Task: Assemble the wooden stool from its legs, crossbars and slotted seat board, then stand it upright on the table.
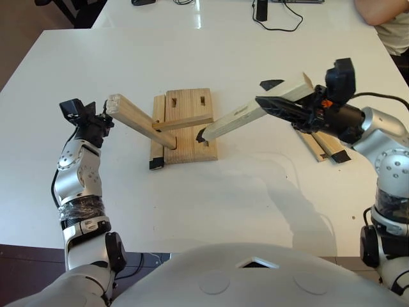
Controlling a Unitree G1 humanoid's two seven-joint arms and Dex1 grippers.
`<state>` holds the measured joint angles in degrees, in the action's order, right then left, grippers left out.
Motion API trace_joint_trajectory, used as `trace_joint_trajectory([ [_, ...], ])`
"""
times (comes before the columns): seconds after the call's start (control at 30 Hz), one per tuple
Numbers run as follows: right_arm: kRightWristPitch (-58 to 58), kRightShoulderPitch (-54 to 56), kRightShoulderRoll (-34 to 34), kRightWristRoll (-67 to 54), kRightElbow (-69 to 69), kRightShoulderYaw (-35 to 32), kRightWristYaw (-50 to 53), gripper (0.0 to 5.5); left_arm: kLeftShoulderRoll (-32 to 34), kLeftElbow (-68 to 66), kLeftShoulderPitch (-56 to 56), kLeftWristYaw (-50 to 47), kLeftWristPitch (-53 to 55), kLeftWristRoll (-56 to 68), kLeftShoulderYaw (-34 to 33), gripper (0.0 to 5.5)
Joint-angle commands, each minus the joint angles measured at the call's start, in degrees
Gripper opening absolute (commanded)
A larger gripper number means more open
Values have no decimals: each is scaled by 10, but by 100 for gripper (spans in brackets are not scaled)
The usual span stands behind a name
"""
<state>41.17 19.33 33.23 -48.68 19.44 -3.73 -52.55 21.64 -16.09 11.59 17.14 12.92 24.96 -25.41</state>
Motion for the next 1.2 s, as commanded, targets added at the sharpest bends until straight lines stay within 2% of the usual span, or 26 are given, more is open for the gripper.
trace_joint_trajectory([
  [0.03,-57,44,28,62,-63,25,-61,203,-11,-6,7,-5,-1,-2,6,308],
  [0.37,-129,81,19,138,-147,91,-162,203,-16,-18,7,-1,-10,-9,8,308],
  [0.77,-141,138,5,145,-179,83,-196,203,-27,-12,-1,-2,-19,-4,9,308],
  [0.93,-166,137,-16,177,-232,110,-209,203,-33,-12,-6,-4,-25,-6,10,308],
  [1.2,-167,130,-31,179,-226,112,-214,203,-34,-13,0,0,-25,-3,12,308],
])
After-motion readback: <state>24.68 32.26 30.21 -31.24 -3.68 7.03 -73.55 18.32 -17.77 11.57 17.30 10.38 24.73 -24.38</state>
